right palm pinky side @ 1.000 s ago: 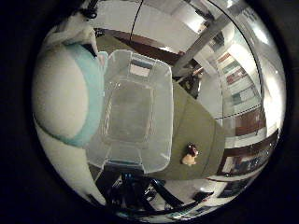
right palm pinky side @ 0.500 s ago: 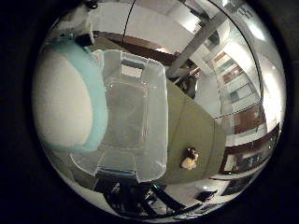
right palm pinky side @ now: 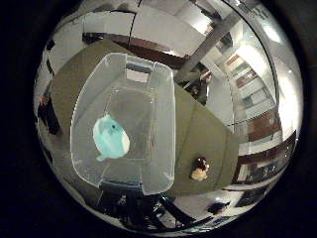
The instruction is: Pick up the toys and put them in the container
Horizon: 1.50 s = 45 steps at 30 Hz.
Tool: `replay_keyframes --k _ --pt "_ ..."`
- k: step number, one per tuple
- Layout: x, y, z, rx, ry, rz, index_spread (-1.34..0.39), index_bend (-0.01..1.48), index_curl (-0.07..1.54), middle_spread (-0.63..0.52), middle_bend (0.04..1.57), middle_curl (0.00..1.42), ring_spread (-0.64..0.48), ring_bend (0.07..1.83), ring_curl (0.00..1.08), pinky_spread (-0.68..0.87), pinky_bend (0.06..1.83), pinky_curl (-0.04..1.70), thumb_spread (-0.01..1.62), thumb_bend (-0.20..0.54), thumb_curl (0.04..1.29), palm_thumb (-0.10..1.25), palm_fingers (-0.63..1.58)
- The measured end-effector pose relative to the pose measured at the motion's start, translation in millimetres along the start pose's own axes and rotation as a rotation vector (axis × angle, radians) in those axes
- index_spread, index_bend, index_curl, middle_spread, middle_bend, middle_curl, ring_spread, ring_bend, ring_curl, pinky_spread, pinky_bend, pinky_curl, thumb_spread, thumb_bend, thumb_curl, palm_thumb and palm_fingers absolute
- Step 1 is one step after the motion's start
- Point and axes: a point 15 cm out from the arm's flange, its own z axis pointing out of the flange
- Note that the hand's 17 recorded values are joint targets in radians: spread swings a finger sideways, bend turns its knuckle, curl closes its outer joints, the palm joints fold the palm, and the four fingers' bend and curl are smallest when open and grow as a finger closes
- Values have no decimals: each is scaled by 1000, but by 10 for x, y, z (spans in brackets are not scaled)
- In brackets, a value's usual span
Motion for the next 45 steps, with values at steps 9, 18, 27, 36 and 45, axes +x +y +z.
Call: replay_keyframes --k 9,18,27,36,45 --pt "347 -54 -470 -27 22 24 -451 322 385 -48 344 358 83 483 279 404 556 299 1000 -30 467 797 270" --pt "1722 429 -1740 -141 182 122 -433 253 379 -32 285 343 118 336 226 410 496 194 1040 -30 414 695 294" --pt "2991 1423 -2485 -246 284 237 -413 196 376 6 197 331 172 221 205 402 447 118 1060 -26 372 656 305" --pt "3816 2616 -2260 -375 269 386 -330 179 355 50 185 310 193 200 223 388 474 96 1068 -26 344 636 239" --pt "4237 3416 -1540 -417 247 427 -342 193 353 55 181 305 194 193 231 372 448 83 1063 -23 331 633 211"
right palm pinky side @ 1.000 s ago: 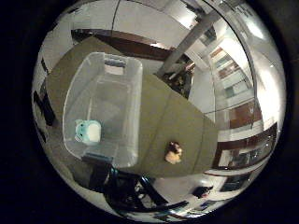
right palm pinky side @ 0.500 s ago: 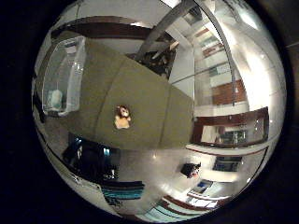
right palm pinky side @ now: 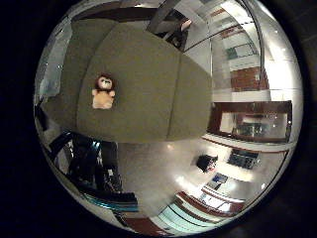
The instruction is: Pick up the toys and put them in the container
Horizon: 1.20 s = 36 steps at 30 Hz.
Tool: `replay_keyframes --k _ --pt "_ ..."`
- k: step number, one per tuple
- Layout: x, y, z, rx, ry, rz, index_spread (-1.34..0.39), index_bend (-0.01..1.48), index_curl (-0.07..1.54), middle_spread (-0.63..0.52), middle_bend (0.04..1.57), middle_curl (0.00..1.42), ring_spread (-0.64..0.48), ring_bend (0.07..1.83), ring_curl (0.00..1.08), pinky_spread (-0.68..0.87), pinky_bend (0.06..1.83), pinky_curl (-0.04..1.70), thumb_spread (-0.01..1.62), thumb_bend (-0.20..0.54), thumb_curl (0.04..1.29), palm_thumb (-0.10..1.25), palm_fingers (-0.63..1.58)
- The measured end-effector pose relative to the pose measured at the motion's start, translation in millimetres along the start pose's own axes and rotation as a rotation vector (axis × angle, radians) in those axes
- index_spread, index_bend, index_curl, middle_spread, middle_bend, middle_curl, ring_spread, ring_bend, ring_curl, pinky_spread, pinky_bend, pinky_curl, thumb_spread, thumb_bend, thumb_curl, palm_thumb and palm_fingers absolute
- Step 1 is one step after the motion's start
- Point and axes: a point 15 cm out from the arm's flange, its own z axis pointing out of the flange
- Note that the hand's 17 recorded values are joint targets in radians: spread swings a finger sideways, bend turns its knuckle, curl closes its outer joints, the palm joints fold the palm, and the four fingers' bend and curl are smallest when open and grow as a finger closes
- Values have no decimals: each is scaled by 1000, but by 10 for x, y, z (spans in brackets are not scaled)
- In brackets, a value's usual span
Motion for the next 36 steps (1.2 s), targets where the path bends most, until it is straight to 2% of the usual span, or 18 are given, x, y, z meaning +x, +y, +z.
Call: replay_keyframes --k 13,24,36 --pt "-123 173 1187 -43 -36 -34 -384 196 370 82 164 250 198 208 251 347 449 112 1033 -22 329 658 94" --pt "46 124 1724 -65 -41 -35 -401 200 369 82 166 245 203 198 258 337 443 135 985 -25 337 705 64" --pt "168 245 2279 -108 -63 -38 -413 205 372 86 166 244 203 199 259 342 426 148 976 -26 343 714 59"
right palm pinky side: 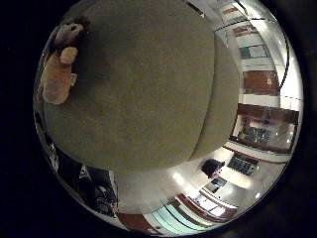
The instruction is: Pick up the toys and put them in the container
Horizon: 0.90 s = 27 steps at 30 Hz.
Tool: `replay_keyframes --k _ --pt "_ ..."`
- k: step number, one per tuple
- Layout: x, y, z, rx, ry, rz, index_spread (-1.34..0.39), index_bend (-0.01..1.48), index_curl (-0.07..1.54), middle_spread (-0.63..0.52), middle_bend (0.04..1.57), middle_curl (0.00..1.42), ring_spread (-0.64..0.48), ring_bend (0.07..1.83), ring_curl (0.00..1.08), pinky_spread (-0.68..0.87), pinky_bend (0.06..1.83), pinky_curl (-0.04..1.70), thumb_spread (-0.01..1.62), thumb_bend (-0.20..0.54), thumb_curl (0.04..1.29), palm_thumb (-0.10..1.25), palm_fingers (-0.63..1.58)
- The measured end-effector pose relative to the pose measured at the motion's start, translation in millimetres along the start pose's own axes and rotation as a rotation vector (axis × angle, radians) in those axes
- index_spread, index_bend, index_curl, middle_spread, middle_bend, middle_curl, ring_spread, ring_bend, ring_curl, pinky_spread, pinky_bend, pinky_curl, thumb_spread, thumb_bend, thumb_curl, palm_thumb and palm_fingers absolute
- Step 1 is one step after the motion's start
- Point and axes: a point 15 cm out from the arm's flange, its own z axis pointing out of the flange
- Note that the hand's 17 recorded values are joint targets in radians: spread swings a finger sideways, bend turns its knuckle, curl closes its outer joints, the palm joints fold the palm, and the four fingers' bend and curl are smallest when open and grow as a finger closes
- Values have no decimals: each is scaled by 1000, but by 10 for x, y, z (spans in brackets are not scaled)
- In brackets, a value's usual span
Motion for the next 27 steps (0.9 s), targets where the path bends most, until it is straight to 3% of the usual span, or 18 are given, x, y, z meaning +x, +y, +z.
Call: replay_keyframes --k 10,14,22,27 --pt "-54 -176 275 -7 -5 1 -401 219 374 95 164 239 209 198 260 343 414 153 974 -27 341 709 59" --pt "-78 -234 344 -9 -5 2 -378 288 390 102 153 229 209 195 258 344 397 151 966 -25 344 715 77" --pt "-72 -246 354 -7 -2 -4 -382 779 517 59 172 222 193 160 200 345 317 134 951 -15 407 871 206" --pt "27 -289 325 28 24 2 -415 1120 612 -83 248 278 125 147 141 330 221 101 910 -7 460 1002 397"
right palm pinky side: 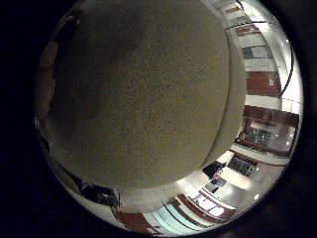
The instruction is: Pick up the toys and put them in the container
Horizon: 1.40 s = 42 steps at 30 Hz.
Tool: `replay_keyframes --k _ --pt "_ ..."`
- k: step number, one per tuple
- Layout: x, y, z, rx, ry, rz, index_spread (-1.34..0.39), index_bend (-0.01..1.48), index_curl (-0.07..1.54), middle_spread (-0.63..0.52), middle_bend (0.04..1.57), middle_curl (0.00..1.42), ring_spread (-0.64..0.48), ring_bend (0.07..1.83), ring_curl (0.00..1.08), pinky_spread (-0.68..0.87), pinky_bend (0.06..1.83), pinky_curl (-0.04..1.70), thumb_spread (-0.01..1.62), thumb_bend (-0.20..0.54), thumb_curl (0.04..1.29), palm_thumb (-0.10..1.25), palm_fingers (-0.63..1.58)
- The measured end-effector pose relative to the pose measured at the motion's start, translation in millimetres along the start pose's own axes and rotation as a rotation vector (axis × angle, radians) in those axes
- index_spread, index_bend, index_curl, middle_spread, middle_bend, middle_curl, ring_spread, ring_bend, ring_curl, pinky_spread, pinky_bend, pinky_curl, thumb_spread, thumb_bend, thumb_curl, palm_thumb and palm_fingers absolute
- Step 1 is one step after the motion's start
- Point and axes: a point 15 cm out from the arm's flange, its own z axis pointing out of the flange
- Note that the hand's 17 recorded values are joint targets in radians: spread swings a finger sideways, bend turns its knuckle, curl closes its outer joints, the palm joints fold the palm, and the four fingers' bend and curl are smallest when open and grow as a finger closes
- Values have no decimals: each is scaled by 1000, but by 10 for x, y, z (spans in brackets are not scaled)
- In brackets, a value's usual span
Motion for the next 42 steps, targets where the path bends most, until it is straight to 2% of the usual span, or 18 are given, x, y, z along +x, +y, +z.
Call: replay_keyframes --k 1,5,10,16,20,28,30,31,32,33,36,38,42 --pt "37 -8 -11 10 8 0 -407 1161 629 -117 263 290 100 150 131 327 211 99 894 -12 476 1025 408" --pt "158 -79 -193 35 33 -2 -393 1162 638 -175 296 319 65 159 112 328 214 98 830 -20 519 1040 409" --pt "301 -109 -733 62 68 4 -384 1143 647 -210 327 345 52 162 102 328 223 99 761 -25 565 1023 401" --pt "230 -57 -1599 59 86 -12 -379 1141 667 -233 357 369 50 163 94 328 232 100 734 -25 602 1007 394" --pt "174 83 -2319 39 93 -17 -384 1093 670 -279 447 406 8 183 107 325 210 88 721 -25 619 1007 445" --pt "-155 370 -3654 30 117 -58 -393 1066 689 -305 459 434 -11 178 120 314 236 76 714 -26 644 1000 453" --pt "-321 412 -3936 29 117 -77 -395 1034 687 -322 464 442 -50 230 140 306 239 69 708 -27 647 1000 516" --pt "-427 418 -4070 30 117 -93 -398 983 678 -338 464 447 -109 293 156 270 259 64 702 -28 649 997 582" --pt "-562 402 -4205 33 117 -116 -401 915 667 -361 455 453 -193 379 182 181 311 59 691 -27 653 999 660" --pt "-682 380 -4308 37 117 -137 -400 800 647 -387 475 476 -291 485 214 23 447 65 660 -28 660 1003 806" --pt "-1022 287 -4581 61 113 -190 -411 605 632 -439 462 527 -407 680 314 -323 821 163 568 -32 677 1004 966" --pt "-1334 221 -4745 89 88 -225 -417 540 648 -451 466 576 -414 788 388 -426 991 235 528 -31 687 1005 979" --pt "-1870 142 -4980 120 65 -283 -424 500 710 -448 553 714 -393 950 519 -445 1170 343 505 -28 706 1012 945"
